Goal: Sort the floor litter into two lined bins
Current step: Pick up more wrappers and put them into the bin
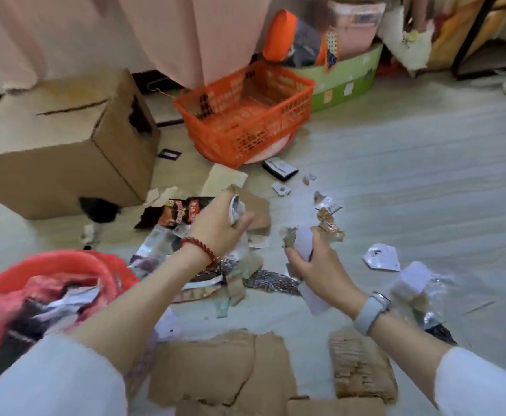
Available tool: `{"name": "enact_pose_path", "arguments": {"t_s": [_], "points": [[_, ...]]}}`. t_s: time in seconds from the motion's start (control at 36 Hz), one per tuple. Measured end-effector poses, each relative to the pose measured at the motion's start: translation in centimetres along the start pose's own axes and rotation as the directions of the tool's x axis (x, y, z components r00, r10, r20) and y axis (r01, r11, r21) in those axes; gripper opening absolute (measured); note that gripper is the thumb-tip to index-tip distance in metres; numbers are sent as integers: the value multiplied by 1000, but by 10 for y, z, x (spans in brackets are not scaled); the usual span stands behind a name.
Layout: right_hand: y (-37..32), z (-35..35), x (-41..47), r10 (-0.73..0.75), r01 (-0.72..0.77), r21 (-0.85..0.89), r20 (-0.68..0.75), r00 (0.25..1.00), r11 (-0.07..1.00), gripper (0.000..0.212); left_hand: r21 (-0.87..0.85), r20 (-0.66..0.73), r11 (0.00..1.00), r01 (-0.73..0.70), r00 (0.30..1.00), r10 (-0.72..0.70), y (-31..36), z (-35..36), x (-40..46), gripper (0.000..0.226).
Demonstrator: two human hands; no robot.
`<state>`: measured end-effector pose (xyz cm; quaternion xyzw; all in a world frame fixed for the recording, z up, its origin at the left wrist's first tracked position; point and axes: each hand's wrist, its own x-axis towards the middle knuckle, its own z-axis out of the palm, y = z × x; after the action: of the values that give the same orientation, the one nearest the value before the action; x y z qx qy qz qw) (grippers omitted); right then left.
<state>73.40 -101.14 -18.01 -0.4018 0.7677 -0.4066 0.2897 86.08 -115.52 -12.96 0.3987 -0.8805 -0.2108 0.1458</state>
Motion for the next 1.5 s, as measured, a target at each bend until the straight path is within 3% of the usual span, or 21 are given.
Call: {"name": "enact_pose_path", "arguments": {"t_s": [0.08,0.25,0.36,0.44,0.53,0.58,0.64,0.72,0.78,0.83,0.92,0.97,1.08,1.17,1.25,1.33,1.42,1.5], "points": [[-57,39,5,-73,63,123,75,995,990,22,-15,-117,997,71,991,-72,-37,-56,-16,34],[-155,129,9,-178,128,278,162,971,952,44,-47,-278,963,267,922,-269,-129,-141,-75,39],[-201,183,1,-250,179,306,210,945,935,47,-27,-171,928,371,913,-370,-185,-162,-126,52],[-216,217,-11,-263,178,309,261,929,934,47,-6,-34,924,383,923,-383,-209,-167,-167,82],[-213,239,-23,-283,215,214,372,884,953,45,201,104,928,315,935,-340,-220,-163,-199,112],[-204,247,-28,-350,384,18,456,819,923,47,346,166,899,268,926,-340,-227,-157,-214,119],[-193,251,-30,-464,584,-167,452,762,795,50,401,154,879,258,927,-342,-238,-150,-221,121],[-180,250,-31,-602,767,-291,486,633,572,54,422,113,867,264,934,-340,-251,-143,-227,119],[-173,250,-30,-549,829,-354,627,554,433,67,446,121,859,251,934,-335,-254,-142,-226,115],[-168,251,-29,-393,857,-415,765,510,306,81,468,150,857,217,936,-319,-258,-140,-223,118],[-168,256,-24,-240,878,-433,847,474,204,91,474,245,864,169,917,-314,-263,-137,-220,126],[-171,262,-21,-163,883,-419,876,454,212,97,425,301,893,149,907,-295,-265,-141,-222,129],[-183,264,-22,-51,848,-338,919,391,408,91,233,398,959,161,884,-245,-272,-164,-232,131],[-189,258,-24,-41,844,-289,938,343,452,91,93,451,978,188,868,-209,-279,-181,-239,129],[-186,259,-27,-19,893,-301,945,326,333,109,260,511,959,115,826,-237,-281,-179,-240,138],[-172,273,-27,-37,924,-339,936,350,180,117,483,462,876,-5,851,-250,-280,-159,-233,142],[-161,288,-20,-31,892,-398,910,414,215,120,548,427,834,-59,878,-218,-280,-140,-219,141],[-153,305,-18,24,863,-444,892,452,243,122,556,444,830,-34,857,-262,-289,-123,-209,140]]}}
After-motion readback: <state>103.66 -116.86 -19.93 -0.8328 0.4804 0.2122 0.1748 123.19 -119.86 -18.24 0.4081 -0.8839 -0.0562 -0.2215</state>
